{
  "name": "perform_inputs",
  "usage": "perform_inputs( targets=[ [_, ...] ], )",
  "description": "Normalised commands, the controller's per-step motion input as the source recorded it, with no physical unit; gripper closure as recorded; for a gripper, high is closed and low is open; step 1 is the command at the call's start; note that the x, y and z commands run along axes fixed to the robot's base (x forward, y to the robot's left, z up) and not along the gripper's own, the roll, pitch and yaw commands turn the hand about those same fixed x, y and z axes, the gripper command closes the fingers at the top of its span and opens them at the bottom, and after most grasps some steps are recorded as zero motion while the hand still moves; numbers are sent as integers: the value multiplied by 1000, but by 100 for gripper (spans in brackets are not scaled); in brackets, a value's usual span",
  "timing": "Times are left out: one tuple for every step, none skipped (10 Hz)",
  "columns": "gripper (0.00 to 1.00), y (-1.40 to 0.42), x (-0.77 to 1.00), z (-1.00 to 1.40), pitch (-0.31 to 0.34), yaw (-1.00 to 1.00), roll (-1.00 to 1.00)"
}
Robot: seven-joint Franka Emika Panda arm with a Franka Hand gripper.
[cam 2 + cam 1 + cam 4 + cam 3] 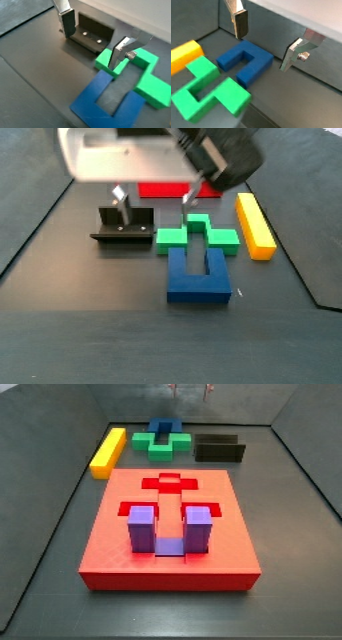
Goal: Pick up the blue object. Move up. Place the blue object on the fixture. Regrasp the blue object. Move to above the board. Insert the blue object.
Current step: Pick up the blue object.
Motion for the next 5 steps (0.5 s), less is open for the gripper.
perform_inputs(
  targets=[
    [0,94,0,-517,-83,186,-127],
    [0,0,-174,-594,-126,191,-80],
    [0,0,-397,-551,-140,123,-27],
    [0,-71,-443,-449,-130,86,0],
    [0,-94,-309,-400,-127,54,0]
  ],
)
